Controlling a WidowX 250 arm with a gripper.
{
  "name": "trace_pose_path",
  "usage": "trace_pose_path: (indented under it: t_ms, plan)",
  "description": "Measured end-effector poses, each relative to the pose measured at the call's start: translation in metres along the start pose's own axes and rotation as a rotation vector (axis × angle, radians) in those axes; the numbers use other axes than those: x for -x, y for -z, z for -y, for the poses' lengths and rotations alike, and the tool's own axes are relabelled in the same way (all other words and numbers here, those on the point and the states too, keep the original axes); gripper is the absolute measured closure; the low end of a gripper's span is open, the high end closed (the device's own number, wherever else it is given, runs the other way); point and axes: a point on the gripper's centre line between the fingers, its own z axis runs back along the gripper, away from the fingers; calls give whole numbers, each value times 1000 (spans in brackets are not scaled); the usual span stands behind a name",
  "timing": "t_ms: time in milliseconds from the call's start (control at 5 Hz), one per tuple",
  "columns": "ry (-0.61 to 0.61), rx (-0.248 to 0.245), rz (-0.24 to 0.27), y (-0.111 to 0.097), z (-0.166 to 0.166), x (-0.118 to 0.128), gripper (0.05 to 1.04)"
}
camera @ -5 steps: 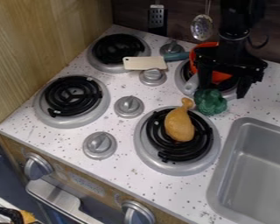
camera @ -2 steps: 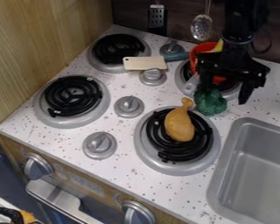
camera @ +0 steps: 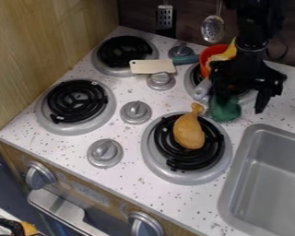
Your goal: Put the green bell peper in left side burner.
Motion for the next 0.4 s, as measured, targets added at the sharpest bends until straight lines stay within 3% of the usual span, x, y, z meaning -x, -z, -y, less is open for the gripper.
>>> trace_pose_path:
  t_ms: [200,400]
  plan:
    - [14,2,-15,2,0,2,305]
    - [22,8,-4,4,1,1,370]
